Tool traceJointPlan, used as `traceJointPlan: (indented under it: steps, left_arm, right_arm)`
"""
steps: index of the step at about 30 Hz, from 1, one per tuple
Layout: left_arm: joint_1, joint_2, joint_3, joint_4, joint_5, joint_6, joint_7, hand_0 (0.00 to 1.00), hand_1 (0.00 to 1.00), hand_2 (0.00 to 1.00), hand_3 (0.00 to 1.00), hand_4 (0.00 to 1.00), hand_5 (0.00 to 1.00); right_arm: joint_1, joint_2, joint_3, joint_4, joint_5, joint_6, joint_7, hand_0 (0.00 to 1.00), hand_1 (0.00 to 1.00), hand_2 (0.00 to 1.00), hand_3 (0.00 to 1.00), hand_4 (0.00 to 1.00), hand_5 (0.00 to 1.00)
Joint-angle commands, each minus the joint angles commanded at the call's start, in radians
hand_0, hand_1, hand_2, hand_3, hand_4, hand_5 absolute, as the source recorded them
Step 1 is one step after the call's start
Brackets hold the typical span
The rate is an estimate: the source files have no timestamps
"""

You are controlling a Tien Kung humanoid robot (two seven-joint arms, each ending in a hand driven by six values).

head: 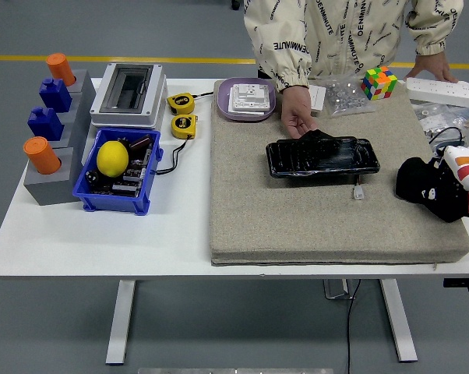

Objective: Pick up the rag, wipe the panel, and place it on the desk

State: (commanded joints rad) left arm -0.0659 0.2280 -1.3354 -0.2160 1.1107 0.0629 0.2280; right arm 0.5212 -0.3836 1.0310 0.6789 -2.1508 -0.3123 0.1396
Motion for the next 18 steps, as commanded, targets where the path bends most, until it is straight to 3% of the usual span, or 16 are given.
traceJointPlan:
  steps: [18]
  left_arm:
    - [0.004, 0.002, -0.004, 0.0, 0.004, 0.0, 0.0, 0.633, 0.658, 0.685, 0.573, 0.614, 0.509]
  right_arm:
    - [0.005, -0.015, 0.019, 0.066, -0.028, 0.003, -0.025, 0.254, 0.308, 0.381, 0.379, 0.987, 0.066]
